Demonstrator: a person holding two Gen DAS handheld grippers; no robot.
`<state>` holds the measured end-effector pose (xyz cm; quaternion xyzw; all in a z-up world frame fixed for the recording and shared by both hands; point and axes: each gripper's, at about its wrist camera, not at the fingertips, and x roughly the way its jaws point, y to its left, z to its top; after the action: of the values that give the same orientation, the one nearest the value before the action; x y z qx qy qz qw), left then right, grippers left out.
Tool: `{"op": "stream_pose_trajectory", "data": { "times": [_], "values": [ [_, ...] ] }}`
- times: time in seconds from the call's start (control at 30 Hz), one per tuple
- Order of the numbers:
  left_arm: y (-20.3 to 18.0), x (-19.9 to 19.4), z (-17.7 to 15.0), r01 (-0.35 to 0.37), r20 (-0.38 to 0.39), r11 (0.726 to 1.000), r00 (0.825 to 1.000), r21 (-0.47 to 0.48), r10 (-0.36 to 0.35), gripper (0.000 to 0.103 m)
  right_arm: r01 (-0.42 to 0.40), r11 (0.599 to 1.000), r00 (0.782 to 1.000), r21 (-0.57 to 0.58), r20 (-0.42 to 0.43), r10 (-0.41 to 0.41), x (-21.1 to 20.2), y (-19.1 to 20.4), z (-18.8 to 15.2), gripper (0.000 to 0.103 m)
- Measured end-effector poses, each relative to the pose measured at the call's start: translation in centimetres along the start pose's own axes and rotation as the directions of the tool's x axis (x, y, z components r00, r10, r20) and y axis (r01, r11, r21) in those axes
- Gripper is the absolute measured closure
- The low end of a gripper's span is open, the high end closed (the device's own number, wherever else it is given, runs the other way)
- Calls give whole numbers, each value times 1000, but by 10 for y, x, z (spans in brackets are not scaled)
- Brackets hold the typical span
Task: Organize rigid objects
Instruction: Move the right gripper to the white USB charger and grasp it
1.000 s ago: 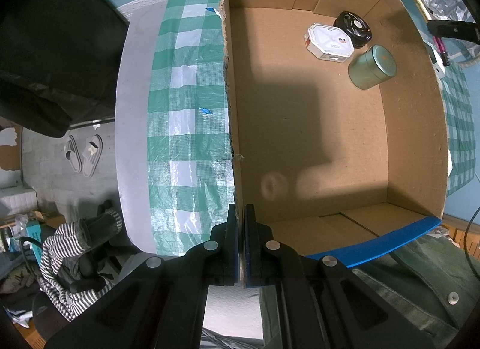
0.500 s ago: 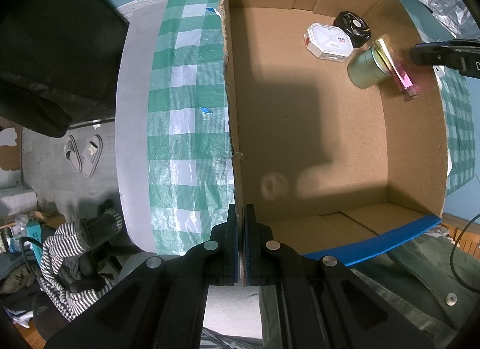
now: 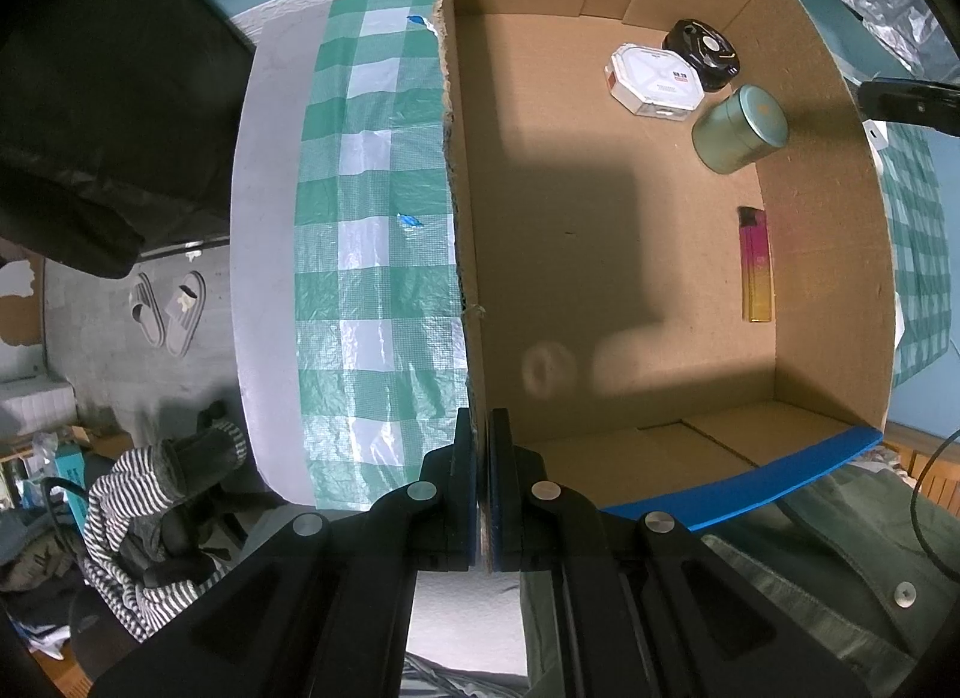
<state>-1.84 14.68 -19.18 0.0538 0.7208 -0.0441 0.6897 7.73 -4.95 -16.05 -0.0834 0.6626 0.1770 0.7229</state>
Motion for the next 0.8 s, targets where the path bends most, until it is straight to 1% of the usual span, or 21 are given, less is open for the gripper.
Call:
{"op": "stream_pose_trajectory", "data": {
  "times": [0.33,0.43,0.5,0.63,0.73,0.8],
  "values": [
    [-1,0,-1,4,0,1000,1000,2,-4,100,14,990,1000,142,2,-14,-12,-41,-26,53],
    [-1,0,-2,5,-2,1000,1000,5,-5,100,23,981,1000,191,-6,-22,-12,-56,-38,48],
    [0,-1,-2,6,-2,1000,1000,3,-6,100,30,972,1000,231,-11,-28,-12,-68,-49,44],
    [0,-1,-3,7,-3,1000,1000,0,-7,100,33,952,999,305,-33,-24,-8,-90,-70,43],
    [0,-2,-3,9,-3,1000,1000,-1,-9,100,23,922,998,386,-62,0,1,-110,-88,43],
    [0,-3,-4,11,-4,1000,1000,-1,-11,100,38,904,997,427,-77,-6,5,-121,-100,43]
  ]
}}
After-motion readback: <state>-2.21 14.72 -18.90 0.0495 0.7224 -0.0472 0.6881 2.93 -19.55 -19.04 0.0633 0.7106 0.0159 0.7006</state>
